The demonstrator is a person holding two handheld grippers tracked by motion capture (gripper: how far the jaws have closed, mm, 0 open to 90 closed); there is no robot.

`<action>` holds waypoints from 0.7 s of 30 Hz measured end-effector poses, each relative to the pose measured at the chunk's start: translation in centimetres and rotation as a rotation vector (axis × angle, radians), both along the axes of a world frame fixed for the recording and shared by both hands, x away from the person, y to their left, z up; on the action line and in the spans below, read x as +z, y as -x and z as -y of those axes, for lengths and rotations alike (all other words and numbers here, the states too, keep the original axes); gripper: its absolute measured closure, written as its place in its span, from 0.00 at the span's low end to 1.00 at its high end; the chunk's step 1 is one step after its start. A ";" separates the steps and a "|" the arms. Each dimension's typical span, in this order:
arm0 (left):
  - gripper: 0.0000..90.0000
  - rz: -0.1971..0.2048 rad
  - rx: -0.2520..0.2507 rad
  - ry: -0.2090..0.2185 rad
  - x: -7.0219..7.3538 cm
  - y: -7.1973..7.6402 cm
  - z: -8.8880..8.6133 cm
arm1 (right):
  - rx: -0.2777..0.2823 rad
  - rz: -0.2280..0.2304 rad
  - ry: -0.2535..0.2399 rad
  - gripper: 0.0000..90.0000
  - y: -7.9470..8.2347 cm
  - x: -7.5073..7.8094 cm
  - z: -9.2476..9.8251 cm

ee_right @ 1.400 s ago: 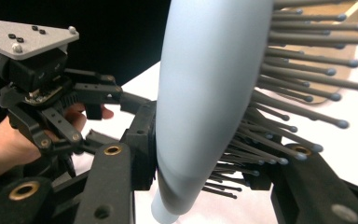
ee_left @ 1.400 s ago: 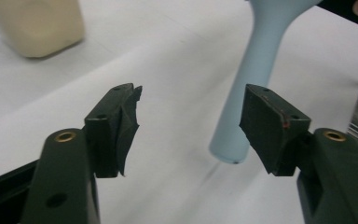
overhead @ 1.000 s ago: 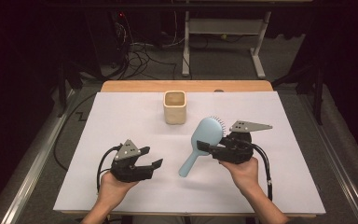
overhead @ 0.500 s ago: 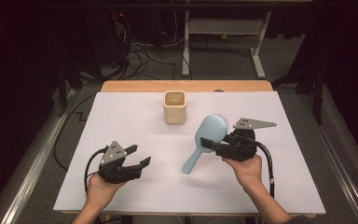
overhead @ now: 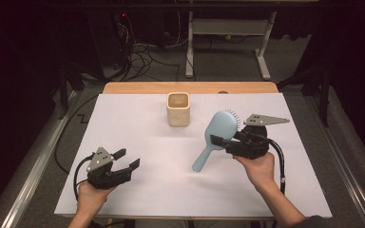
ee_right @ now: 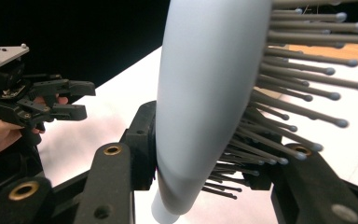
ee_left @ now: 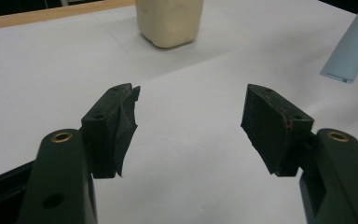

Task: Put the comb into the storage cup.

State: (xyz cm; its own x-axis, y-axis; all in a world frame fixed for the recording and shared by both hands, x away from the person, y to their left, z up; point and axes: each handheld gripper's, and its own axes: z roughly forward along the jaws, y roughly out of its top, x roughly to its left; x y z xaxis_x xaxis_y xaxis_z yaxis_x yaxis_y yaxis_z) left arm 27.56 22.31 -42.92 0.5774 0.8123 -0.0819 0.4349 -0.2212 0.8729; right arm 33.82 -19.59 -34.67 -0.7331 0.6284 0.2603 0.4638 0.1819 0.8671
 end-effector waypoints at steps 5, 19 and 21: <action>0.39 0.002 0.053 0.004 -0.8 0.4 -1.1 | -0.009 -0.001 0.003 0.62 -0.2 -0.1 0.5; 0.34 -0.005 0.072 0.008 -2.6 0.7 -2.1 | -0.033 -0.013 0.009 0.62 -1.0 -0.1 1.0; 0.34 -0.002 0.086 0.005 -2.8 0.8 -2.4 | -0.034 -0.014 0.008 0.62 -1.1 -0.1 1.0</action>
